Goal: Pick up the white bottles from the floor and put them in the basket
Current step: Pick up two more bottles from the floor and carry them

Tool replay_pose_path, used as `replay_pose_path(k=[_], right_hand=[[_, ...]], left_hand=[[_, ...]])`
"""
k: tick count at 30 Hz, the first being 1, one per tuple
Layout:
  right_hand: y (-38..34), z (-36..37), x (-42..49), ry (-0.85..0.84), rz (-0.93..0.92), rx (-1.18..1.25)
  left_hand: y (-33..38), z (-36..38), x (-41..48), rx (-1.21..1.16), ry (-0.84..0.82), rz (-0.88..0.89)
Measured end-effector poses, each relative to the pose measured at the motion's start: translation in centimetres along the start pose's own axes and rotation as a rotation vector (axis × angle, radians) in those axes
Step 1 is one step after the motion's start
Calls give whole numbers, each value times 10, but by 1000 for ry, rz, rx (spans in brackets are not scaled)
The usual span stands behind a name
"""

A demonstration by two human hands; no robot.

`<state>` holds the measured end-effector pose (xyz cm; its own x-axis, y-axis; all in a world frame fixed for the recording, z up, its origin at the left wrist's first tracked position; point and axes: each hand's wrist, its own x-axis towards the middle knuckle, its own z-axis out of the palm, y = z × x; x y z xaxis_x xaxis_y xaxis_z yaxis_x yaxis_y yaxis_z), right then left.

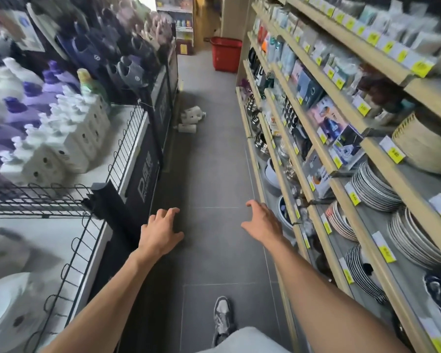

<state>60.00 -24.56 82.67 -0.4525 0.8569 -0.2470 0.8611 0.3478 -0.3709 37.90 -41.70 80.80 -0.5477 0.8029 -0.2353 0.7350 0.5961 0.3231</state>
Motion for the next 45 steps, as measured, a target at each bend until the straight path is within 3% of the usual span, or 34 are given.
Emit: replay_pose_path(k=[9, 18, 23, 32, 45], right_hand=[[-12, -1, 88, 89, -20, 144], [-14, -34, 213, -8, -40, 103], [-21, -40, 264, 70, -25, 163], [-72, -47, 368, -40, 2, 79], [-107, -63, 488, -60, 60, 51]], left_hand=[[8, -11, 77, 55, -25, -27], [13, -30, 178, 96, -32, -96], [6, -48, 238, 134, -25, -92], [10, -78, 360, 103, -38, 10], [5, -111, 506, 89, -68, 68]])
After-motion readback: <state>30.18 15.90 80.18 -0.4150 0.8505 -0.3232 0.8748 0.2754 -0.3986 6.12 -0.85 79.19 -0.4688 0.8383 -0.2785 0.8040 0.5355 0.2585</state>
